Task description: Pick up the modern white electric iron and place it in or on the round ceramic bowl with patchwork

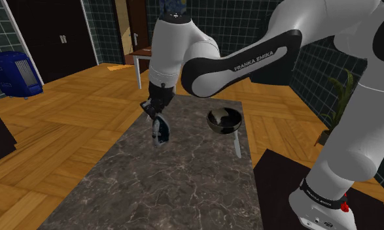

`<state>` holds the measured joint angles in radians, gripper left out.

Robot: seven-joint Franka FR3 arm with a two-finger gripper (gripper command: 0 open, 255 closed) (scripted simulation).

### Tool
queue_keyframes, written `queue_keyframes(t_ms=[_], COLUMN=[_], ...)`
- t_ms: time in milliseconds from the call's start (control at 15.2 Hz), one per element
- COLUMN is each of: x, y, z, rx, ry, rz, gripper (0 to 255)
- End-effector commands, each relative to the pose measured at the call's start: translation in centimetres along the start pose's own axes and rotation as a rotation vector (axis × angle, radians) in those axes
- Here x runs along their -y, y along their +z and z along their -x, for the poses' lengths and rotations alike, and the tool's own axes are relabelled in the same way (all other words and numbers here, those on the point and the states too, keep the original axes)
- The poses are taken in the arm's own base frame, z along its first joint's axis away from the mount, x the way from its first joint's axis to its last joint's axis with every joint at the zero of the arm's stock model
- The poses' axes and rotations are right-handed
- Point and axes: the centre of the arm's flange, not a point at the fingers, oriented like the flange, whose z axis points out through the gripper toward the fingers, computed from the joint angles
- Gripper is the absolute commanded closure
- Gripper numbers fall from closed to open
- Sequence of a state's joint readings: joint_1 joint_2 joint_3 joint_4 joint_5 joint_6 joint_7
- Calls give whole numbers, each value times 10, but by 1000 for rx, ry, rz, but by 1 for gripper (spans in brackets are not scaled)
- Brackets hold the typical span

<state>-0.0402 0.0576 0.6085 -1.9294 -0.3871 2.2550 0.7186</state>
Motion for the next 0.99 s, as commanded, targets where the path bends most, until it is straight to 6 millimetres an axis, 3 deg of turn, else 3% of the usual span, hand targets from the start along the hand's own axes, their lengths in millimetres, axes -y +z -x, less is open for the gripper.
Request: queue_keyframes(t_ms=[0, 924], x=[0, -6], y=[-10, -78], z=[-4, -33], rx=[0, 0], ry=[0, 0], rz=[0, 0], gripper=[255, 255])
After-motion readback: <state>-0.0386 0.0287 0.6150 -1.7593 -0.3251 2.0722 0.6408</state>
